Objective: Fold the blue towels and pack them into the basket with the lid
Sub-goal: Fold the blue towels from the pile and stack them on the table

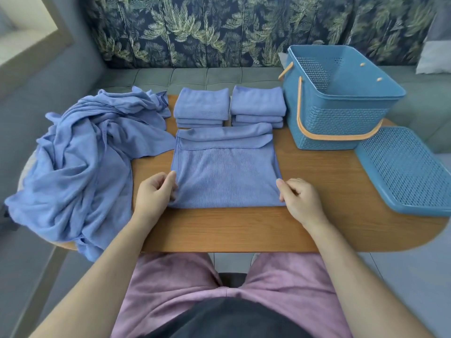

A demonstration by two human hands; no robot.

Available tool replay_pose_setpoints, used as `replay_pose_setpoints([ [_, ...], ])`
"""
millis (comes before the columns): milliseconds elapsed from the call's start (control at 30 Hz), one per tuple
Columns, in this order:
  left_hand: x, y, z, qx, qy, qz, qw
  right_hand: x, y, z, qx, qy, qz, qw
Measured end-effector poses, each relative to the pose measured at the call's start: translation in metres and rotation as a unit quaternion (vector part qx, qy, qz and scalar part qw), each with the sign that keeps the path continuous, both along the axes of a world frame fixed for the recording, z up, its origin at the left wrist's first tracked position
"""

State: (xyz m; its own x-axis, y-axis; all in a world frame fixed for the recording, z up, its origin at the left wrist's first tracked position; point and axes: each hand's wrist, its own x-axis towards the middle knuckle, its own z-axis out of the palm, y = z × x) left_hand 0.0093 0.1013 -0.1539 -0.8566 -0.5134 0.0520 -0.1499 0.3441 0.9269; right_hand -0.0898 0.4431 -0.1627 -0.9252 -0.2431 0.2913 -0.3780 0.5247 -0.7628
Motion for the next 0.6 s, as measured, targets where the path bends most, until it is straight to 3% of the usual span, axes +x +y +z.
replay_pose_setpoints([
  [67,-0.002,0.001,-0.005,-0.136,-0.029,0.002,0.990,-0.001,-0.004,-0.002,0.058,0.044,-0.013,0.997],
  [133,-0.010,0.008,-0.001,-0.324,-0.004,-0.005,0.946,0.001,-0.014,0.003,0.119,0.120,-0.039,0.985],
  [200,-0.023,0.021,0.006,-0.406,0.025,-0.054,0.912,-0.002,-0.034,0.013,0.163,0.184,-0.026,0.969],
  [267,-0.044,0.033,0.006,-0.415,-0.022,-0.120,0.902,-0.010,-0.059,0.017,0.231,0.156,-0.002,0.960],
  [400,-0.068,0.045,-0.016,-0.409,-0.144,-0.189,0.881,-0.022,-0.085,0.005,0.370,-0.029,0.056,0.927],
  [600,-0.027,0.054,-0.023,-0.430,-0.140,-0.194,0.870,0.020,-0.065,0.000,0.392,-0.058,0.069,0.915],
])
